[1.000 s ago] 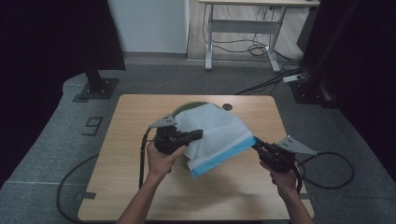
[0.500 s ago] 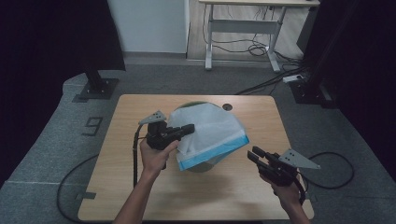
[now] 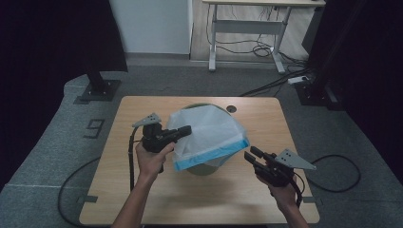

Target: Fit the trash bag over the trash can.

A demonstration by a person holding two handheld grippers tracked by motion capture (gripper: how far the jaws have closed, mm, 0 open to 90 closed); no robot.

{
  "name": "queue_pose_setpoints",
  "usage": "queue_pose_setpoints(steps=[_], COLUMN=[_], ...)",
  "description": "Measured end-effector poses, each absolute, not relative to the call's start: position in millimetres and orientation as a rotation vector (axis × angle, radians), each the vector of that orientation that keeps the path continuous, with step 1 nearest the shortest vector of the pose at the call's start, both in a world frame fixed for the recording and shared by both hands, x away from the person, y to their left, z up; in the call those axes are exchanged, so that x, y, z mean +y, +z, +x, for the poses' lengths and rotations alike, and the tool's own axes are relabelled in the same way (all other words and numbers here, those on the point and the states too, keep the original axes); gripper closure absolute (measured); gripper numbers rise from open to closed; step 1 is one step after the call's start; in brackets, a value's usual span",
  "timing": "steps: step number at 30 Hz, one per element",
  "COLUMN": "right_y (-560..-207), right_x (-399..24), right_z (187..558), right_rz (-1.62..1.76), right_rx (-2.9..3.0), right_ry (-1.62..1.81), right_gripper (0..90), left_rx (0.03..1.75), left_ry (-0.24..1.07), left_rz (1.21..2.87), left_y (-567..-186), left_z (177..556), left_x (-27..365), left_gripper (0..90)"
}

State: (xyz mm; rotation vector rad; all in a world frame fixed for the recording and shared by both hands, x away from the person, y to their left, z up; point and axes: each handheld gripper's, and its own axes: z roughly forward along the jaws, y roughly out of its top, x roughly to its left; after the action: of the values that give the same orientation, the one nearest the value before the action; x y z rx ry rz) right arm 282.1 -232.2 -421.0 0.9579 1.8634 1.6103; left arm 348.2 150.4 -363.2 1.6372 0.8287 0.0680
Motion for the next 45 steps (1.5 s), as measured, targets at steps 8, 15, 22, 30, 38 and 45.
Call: queue_pose_setpoints(steps=[8,15,22,30,38,45], right_y=[-426,-415,-393,-381,-381,-382], right_x=[-219,-203,-207,-208,-202,-195], right_z=[300,304,305,308,308,306], right_rz=[0.948,0.880,0.836,0.840,0.810,0.780], right_rx=[1.889,1.869,1.860,1.876,1.900,1.919], right_ry=[1.611,1.571,1.540,1.514,1.527,1.530], right_gripper=[50.8,74.6,88.0,88.2,88.2,88.2], left_rx=[0.857,0.846,0.804,0.774,0.799,0.774], left_ry=[0.050,0.034,0.093,0.184,0.214,0.215], left_rz=[1.592,1.594,1.600,1.700,1.799,1.799], left_y=[-363,-363,-349,-333,-342,-341], left_z=[350,350,337,326,334,344], left_x=[170,175,167,133,93,76], left_gripper=[89.7,89.7,73.2,51.9,34.1,36.2])
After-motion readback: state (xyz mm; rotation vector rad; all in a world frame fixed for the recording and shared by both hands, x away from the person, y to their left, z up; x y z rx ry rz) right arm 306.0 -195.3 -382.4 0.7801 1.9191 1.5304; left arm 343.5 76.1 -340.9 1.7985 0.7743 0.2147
